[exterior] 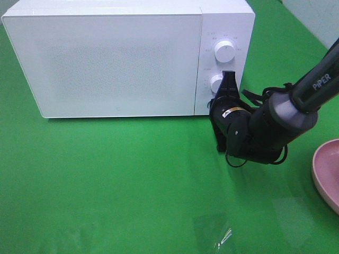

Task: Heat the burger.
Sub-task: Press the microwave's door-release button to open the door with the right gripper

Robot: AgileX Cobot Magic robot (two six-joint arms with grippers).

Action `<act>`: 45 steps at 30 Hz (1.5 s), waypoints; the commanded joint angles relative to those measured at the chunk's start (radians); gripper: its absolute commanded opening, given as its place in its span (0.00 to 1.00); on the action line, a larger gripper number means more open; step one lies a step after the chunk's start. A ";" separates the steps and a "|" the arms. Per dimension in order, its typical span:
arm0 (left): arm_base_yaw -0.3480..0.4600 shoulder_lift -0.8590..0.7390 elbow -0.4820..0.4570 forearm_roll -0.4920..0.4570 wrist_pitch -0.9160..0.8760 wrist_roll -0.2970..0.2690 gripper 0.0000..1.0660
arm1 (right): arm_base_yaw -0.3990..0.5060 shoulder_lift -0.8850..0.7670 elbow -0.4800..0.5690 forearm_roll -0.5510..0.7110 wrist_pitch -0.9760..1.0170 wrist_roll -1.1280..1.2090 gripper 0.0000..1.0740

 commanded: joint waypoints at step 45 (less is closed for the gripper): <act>-0.001 -0.017 0.003 -0.001 -0.009 0.003 0.92 | -0.035 -0.020 -0.059 -0.053 -0.192 -0.051 0.00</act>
